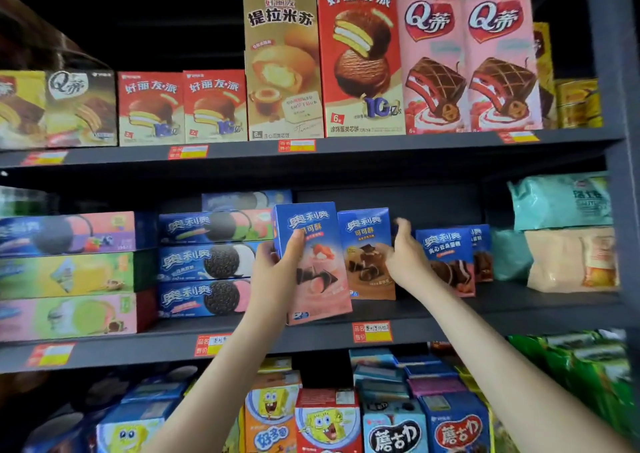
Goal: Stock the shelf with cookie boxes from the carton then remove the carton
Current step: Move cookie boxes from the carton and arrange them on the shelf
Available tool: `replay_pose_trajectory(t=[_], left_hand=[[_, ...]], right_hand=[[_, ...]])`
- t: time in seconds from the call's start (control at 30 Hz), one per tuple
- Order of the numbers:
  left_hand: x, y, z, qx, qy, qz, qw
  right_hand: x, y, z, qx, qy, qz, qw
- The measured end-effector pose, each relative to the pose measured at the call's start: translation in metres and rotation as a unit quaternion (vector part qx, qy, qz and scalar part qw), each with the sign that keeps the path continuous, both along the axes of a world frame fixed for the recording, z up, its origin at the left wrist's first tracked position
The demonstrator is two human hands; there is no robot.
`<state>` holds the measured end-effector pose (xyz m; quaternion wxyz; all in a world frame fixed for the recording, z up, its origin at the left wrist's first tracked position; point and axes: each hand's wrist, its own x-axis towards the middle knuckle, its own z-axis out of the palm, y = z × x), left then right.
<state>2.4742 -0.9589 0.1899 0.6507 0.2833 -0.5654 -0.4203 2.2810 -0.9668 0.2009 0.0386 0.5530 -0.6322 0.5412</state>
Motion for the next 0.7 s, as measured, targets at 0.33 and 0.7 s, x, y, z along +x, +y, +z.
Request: replay_pose_trajectory(t=[0.33, 0.7], left_hand=[[-0.012, -0.024, 0.002, 0.027, -0.023, 0.009, 0.999], [-0.015, -0.037, 0.001, -0.009, 0.039, 0.085, 0.996]], right_hand=[[0.003, -0.004, -0.018, -0.059, 0.408, -0.13, 0.902], [0.012, -0.03, -0.003, 0.087, 0.628, -0.113, 0.765]])
